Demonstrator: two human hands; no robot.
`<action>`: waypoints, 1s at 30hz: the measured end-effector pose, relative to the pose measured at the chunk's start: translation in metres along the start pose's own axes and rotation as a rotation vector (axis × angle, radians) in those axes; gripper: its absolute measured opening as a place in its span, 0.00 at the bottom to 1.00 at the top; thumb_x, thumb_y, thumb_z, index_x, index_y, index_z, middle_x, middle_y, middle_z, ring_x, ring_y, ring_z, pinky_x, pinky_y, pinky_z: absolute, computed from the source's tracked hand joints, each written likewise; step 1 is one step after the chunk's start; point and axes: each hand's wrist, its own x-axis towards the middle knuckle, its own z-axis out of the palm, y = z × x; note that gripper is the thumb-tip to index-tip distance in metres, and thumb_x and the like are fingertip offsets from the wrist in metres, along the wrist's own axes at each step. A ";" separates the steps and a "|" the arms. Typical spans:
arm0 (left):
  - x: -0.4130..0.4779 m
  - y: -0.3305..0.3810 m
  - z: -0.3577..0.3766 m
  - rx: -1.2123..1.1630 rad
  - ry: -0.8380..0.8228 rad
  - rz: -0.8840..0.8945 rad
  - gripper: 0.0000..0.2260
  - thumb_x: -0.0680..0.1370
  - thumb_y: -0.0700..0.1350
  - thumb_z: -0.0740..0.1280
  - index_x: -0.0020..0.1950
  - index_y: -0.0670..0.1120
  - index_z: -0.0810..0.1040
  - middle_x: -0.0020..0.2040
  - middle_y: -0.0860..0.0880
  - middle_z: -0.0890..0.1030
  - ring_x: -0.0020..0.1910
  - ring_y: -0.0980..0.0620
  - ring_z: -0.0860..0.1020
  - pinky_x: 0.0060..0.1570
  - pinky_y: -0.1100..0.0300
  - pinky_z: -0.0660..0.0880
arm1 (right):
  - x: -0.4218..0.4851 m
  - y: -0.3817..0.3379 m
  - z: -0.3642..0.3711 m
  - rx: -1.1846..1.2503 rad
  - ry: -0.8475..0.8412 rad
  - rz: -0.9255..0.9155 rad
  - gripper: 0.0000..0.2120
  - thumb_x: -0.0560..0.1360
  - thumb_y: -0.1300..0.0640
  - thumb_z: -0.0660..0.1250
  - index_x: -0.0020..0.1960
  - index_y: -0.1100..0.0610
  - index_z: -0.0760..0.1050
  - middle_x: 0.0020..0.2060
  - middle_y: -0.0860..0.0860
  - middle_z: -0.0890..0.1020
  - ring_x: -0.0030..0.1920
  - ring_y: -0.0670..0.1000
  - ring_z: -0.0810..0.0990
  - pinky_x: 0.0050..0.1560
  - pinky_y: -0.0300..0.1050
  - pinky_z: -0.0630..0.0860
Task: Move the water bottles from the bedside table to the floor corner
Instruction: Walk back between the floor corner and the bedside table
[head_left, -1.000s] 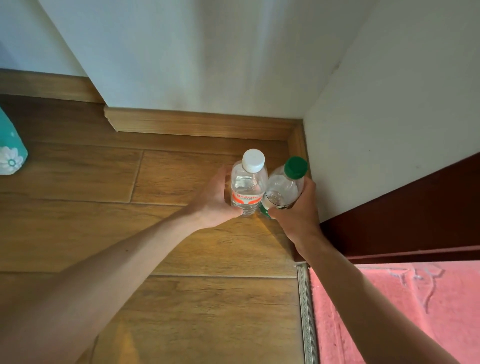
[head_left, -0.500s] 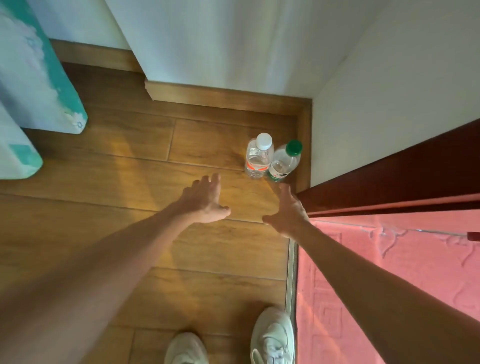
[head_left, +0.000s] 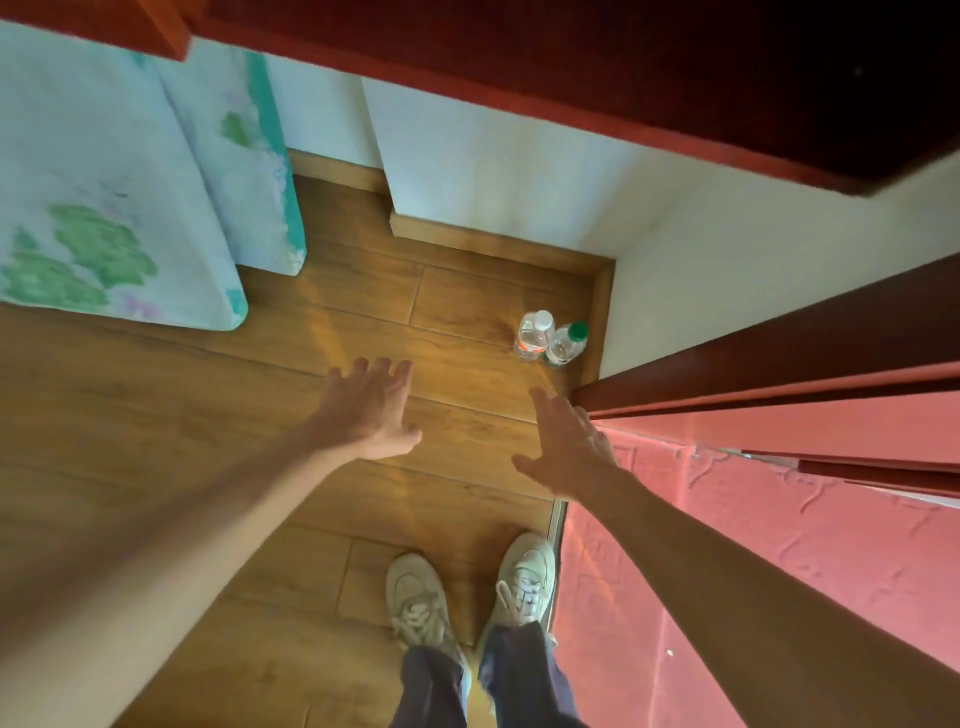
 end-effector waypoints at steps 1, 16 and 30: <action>-0.015 -0.007 -0.013 0.006 0.022 0.000 0.34 0.73 0.60 0.66 0.73 0.46 0.60 0.69 0.44 0.70 0.66 0.41 0.69 0.64 0.42 0.69 | -0.011 -0.008 -0.012 -0.012 0.008 -0.013 0.41 0.75 0.42 0.67 0.78 0.51 0.46 0.72 0.53 0.62 0.70 0.57 0.65 0.65 0.55 0.71; -0.216 -0.073 -0.191 0.001 0.350 -0.112 0.33 0.71 0.64 0.63 0.69 0.47 0.64 0.62 0.44 0.73 0.59 0.42 0.73 0.57 0.45 0.71 | -0.184 -0.146 -0.193 -0.196 0.233 -0.264 0.38 0.77 0.38 0.61 0.78 0.51 0.48 0.72 0.53 0.64 0.72 0.55 0.64 0.69 0.55 0.67; -0.379 -0.132 -0.241 -0.153 0.485 -0.409 0.36 0.73 0.66 0.59 0.73 0.44 0.62 0.66 0.41 0.72 0.63 0.40 0.74 0.60 0.45 0.72 | -0.286 -0.279 -0.277 -0.248 0.371 -0.542 0.35 0.76 0.38 0.61 0.77 0.51 0.52 0.73 0.50 0.65 0.72 0.54 0.64 0.69 0.54 0.68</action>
